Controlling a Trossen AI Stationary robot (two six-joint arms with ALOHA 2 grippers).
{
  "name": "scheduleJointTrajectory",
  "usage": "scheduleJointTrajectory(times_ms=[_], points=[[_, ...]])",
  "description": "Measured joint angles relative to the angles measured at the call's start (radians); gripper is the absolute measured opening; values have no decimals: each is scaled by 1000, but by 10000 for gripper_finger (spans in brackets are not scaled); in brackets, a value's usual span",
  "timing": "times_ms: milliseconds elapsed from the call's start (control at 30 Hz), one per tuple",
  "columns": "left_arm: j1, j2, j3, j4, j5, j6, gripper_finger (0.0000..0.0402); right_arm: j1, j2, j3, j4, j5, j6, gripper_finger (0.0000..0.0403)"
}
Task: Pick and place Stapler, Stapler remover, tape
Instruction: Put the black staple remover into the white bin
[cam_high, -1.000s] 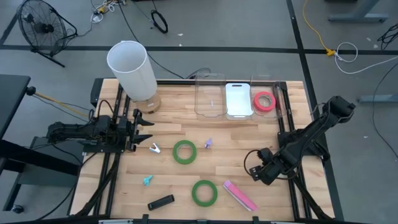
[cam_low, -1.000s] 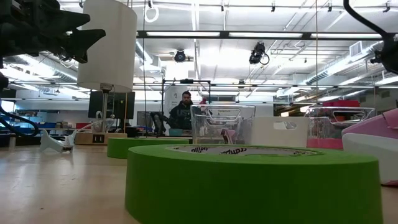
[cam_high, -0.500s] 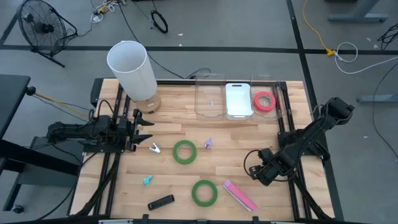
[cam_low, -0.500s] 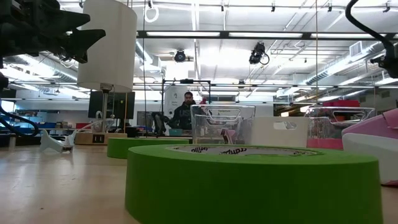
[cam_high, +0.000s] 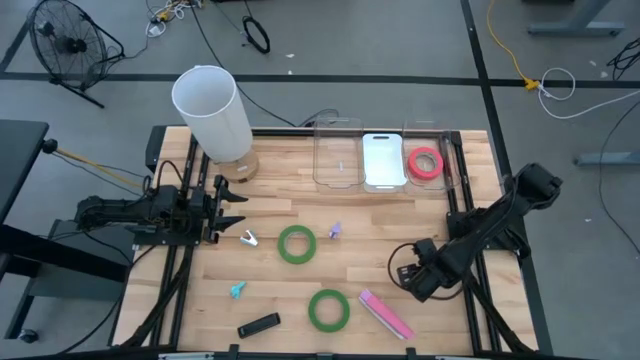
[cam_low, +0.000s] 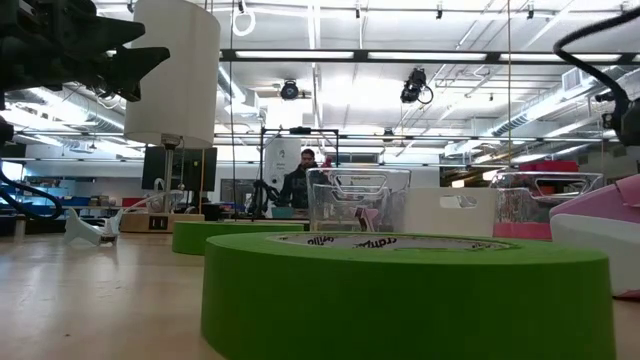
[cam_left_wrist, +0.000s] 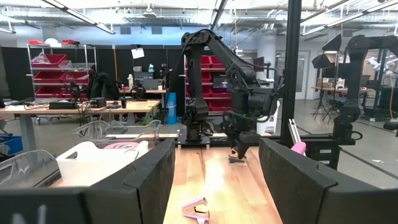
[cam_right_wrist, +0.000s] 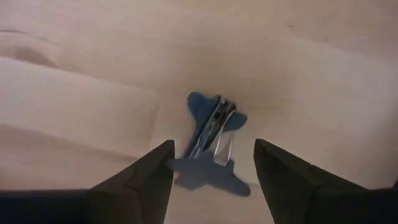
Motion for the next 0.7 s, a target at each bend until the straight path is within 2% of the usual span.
scheduleJointTrajectory(times_ms=[100,267,533,700], points=[[0,0,0,0,0,0,236,-5,8,0,1,-15,-5,194],[0,0,0,0,0,1,236,-16,6,2,0,-5,-68,99],[0,0,0,0,0,1,236,-56,-13,-1,-25,0,-144,103],[0,0,0,0,0,1,236,-110,-80,-1,-83,33,-237,103]])
